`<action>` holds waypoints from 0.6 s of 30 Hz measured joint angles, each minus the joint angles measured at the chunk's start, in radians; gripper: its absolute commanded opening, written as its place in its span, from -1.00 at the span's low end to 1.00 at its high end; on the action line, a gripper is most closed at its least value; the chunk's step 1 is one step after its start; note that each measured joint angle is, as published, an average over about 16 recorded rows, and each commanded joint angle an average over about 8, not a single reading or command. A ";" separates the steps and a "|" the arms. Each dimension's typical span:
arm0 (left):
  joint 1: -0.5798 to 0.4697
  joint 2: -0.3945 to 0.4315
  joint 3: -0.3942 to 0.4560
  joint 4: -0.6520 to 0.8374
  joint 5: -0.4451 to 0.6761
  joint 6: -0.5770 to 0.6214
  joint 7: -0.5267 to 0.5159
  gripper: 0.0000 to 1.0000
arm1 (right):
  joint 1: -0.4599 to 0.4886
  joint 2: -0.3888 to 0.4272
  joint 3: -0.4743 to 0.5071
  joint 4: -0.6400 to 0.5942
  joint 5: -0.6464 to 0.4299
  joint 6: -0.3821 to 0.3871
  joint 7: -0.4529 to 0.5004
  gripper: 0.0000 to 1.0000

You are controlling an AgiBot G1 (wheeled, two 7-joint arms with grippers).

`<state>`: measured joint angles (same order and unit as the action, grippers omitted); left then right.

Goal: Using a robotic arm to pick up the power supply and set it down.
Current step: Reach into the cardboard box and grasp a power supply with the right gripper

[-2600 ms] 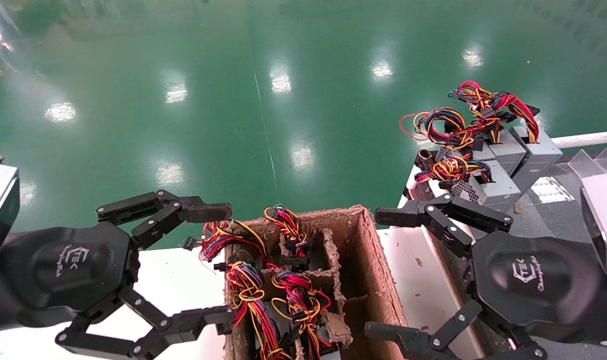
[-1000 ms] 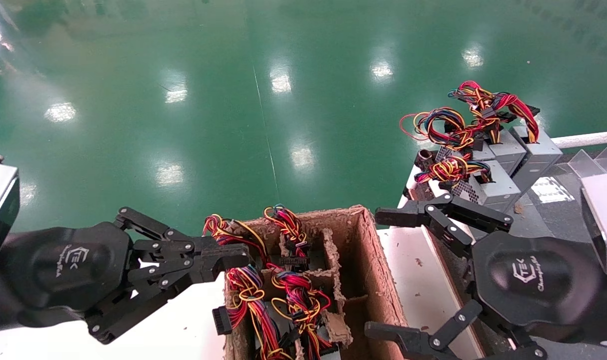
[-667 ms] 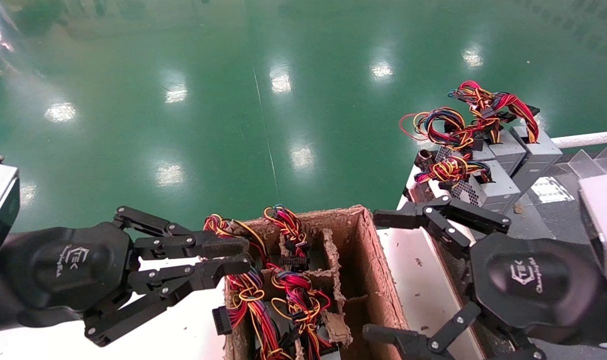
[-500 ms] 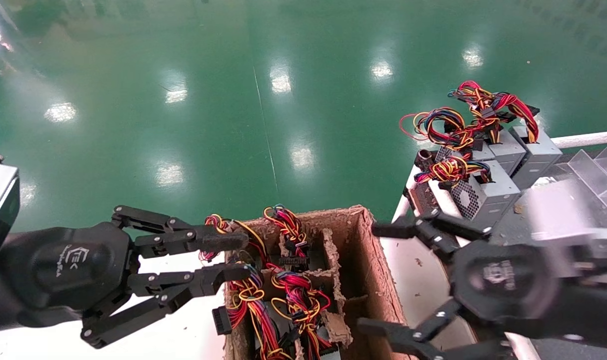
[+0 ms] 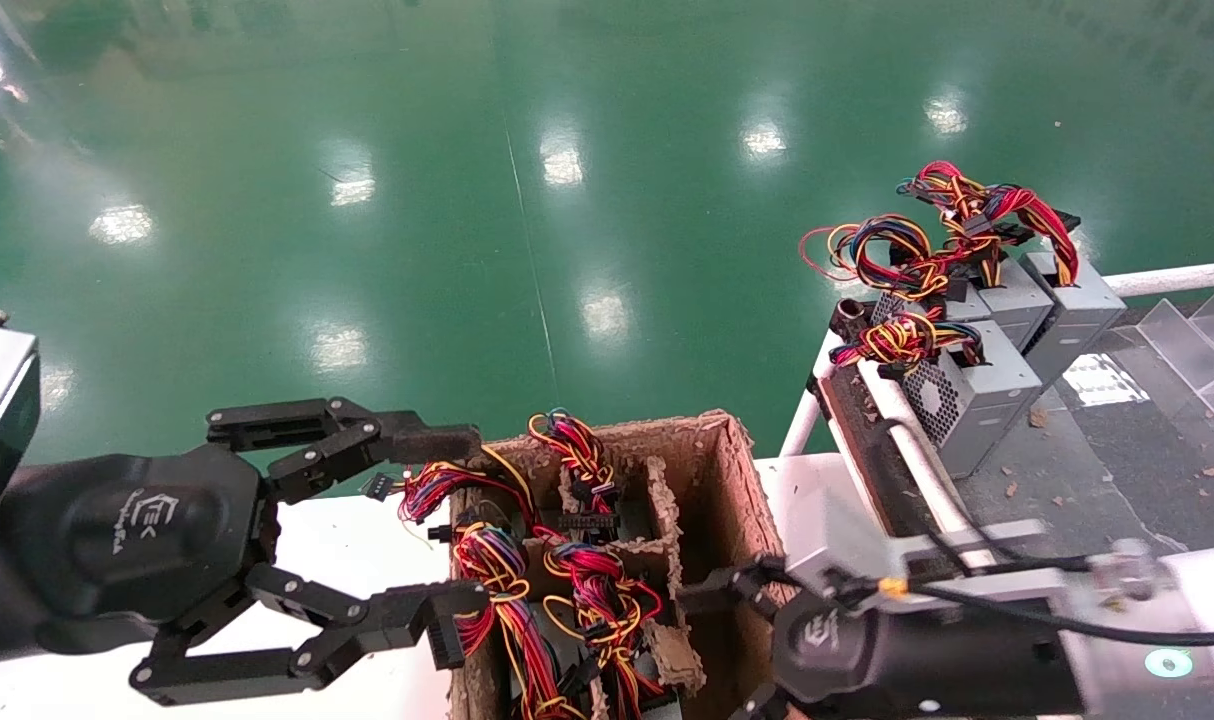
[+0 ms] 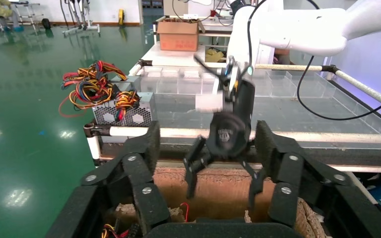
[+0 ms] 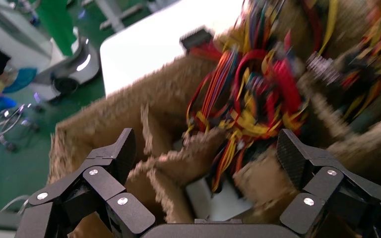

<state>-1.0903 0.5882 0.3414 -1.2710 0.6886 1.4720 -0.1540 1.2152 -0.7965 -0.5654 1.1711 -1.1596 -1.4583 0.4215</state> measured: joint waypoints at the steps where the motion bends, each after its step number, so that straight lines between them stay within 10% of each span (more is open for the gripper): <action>1: 0.000 0.000 0.000 0.000 0.000 0.000 0.000 1.00 | 0.003 -0.011 -0.010 -0.010 -0.012 -0.002 0.002 0.84; 8: 0.000 0.000 0.000 0.000 0.000 0.000 0.000 1.00 | 0.012 -0.076 -0.058 -0.066 -0.073 -0.004 0.000 -0.89; 18: 0.000 0.000 0.000 0.000 0.000 0.000 0.000 1.00 | 0.006 -0.123 -0.079 -0.099 -0.108 0.027 -0.007 -1.00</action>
<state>-1.0904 0.5881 0.3417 -1.2710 0.6884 1.4719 -0.1538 1.2210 -0.9198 -0.6440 1.0724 -1.2676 -1.4316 0.4149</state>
